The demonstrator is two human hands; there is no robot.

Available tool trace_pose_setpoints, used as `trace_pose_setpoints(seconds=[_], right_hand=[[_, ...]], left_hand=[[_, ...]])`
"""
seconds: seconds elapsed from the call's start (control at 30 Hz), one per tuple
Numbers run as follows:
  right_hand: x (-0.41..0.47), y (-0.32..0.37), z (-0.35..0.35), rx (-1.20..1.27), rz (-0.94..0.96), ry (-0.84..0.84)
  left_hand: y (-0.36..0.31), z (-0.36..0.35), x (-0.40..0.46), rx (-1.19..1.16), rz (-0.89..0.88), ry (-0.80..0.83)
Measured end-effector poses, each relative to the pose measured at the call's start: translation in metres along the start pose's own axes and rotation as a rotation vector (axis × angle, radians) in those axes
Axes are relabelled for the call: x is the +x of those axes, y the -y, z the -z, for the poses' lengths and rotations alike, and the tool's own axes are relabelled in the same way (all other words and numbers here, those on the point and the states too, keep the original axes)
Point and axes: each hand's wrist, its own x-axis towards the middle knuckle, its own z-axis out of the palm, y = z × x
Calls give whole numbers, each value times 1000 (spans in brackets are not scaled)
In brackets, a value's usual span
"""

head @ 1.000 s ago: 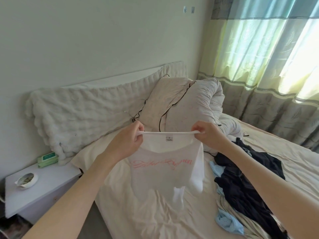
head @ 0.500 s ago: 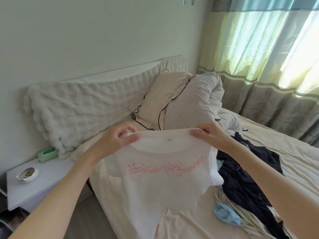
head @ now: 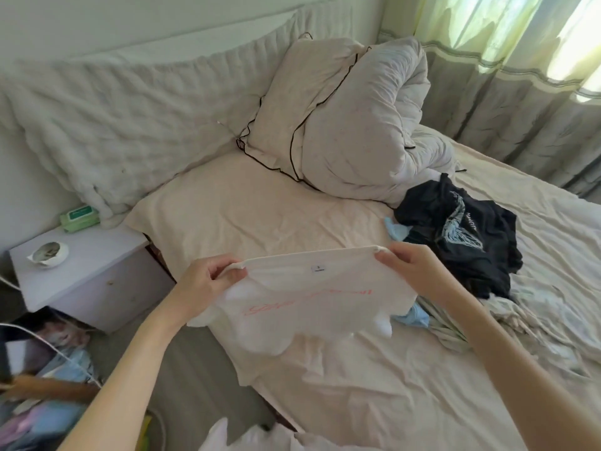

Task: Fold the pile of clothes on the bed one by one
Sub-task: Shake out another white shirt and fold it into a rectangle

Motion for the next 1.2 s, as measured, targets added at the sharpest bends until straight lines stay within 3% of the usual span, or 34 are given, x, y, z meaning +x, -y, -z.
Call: trace_pose_setpoints(seconds=[0.27,0.4,0.5,0.6,0.83,1.03,1.1,1.2], right_hand=[[-12,-1,37,-15,-77,73],[25,3,50,-94,-56,70],[69,-4,33,-158,-31,56],[120,-31,-2,-201,-49,31],[241,-124,-105,-335,-134,-106],[340,-188,-170,-525,-75,-141],[365,-206,-187,-549,-74,-136],[383,-225,-211,-575,-143,-142]], left_hand=[[-7,6,-8,146,50,-95],[-12,12,13,189,35,5],[10,11,46,293,89,-92],[50,5,93,462,141,-210],[182,-15,211,563,169,-232],[283,-25,302,682,199,-247],[306,-31,330,632,222,-237],[334,-40,355,361,239,-230]])
